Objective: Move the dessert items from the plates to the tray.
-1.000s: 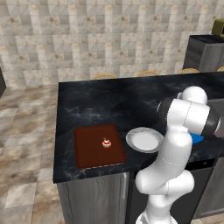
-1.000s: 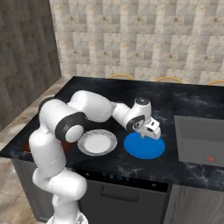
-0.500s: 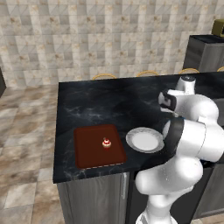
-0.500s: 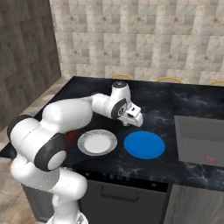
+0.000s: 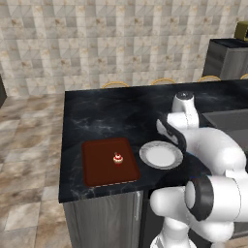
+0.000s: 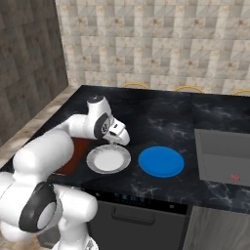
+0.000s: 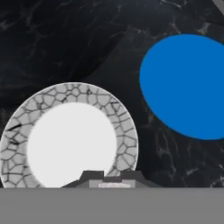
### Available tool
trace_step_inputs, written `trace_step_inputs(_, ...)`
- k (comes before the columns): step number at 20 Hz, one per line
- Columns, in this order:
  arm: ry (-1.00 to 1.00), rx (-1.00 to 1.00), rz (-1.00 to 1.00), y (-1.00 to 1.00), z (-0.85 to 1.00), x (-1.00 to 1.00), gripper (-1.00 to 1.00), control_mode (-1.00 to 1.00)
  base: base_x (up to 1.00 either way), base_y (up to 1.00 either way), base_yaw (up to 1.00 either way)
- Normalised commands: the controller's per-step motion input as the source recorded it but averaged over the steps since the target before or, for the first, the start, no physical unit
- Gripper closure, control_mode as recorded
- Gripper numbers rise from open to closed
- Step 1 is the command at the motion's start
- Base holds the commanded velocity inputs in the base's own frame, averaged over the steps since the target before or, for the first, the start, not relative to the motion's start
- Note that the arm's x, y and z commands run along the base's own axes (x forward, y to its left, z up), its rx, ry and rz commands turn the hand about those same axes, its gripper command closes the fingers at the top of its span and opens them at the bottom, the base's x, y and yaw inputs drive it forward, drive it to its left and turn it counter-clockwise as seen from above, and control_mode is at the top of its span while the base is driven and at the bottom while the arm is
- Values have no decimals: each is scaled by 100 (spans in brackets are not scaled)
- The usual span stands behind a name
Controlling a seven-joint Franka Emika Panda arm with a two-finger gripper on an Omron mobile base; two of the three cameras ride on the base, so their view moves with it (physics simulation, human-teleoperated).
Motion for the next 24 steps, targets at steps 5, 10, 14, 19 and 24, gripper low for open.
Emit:
trace_step_inputs(5, 0, 0, 0, 100, 41, -22, 100, -100, 0, 0, 0)
trace_step_inputs(10, 0, 0, 0, 100, 65, -20, 100, -100, 0, 0, 0)
trace_step_inputs(14, 0, 0, 1, 100, 21, -30, 100, -100, 0, 0, 0)
trace_step_inputs(19, 0, 3, 5, 79, -18, -21, 100, -100, 0, 0, 0)
trace_step_inputs(24, 0, 3, 2, 87, -1, -4, 100, -100, 0, 0, 0)
